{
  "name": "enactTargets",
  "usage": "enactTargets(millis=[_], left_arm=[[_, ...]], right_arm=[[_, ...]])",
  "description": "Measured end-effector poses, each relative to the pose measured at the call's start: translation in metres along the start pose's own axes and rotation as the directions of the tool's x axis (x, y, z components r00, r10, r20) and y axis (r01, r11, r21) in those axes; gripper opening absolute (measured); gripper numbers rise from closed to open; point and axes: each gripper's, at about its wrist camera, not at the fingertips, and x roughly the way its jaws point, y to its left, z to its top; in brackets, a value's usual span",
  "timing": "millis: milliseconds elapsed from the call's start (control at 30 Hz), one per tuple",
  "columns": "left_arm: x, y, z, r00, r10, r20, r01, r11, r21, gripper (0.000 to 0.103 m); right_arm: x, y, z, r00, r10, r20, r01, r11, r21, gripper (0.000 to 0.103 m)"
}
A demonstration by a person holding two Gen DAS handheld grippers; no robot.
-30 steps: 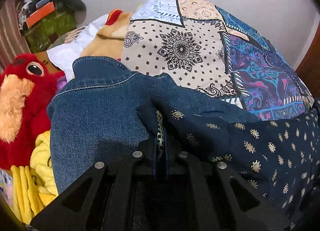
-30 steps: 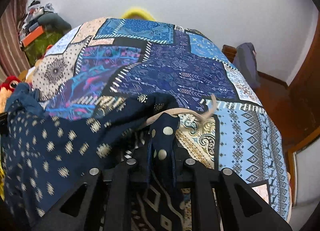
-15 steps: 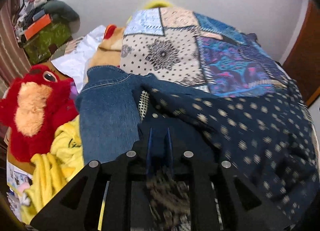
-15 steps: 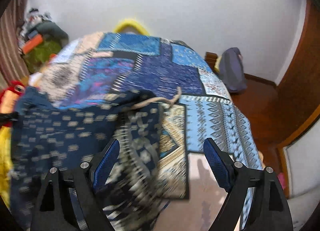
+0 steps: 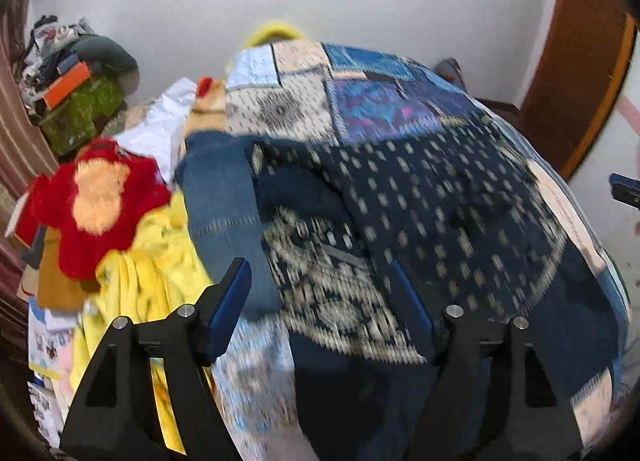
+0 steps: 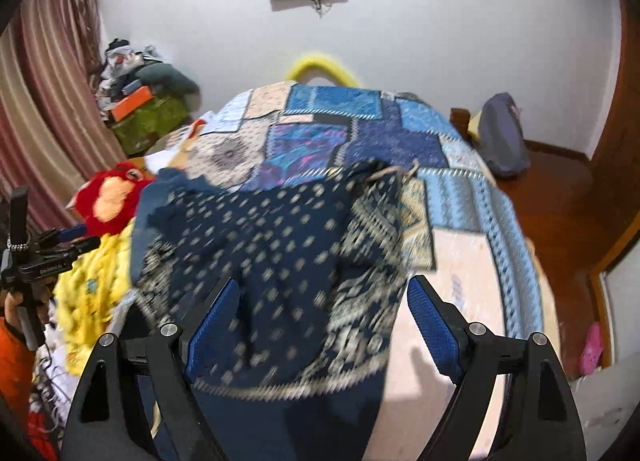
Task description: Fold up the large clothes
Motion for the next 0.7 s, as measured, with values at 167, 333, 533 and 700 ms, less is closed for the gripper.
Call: enactTargets(millis=[167,333,533,700], left_arm=[[0.001,0.01,-0.054,0.995,-0.042,-0.087,0.037,0.998,-0.059,0.072],[0.028,0.029,-0.115,0.969,-0.101,-0.227,0.065,0.985,-0.161,0.072],[0.051,0.029,-0.165,0.929,-0.187,-0.319,0.111,0.964,-0.241,0.072],[0.059,0.011,-0.184,0.919,-0.22,-0.328,0.147,0.962,-0.232,0.059]], right_arm=[[-0.013,0.004,-0.053,0.999,-0.002,-0.043,0.002,1.0,0.001,0.085],[-0.012,-0.001,-0.106,0.992,0.0,-0.124,0.004,0.999,0.032,0.085],[-0.006,-0.011,-0.15,0.979,0.012,-0.203,0.005,0.997,0.081,0.084],[-0.008,-0.012,-0.162,0.98,0.058,-0.188,-0.037,0.993,0.116,0.072]])
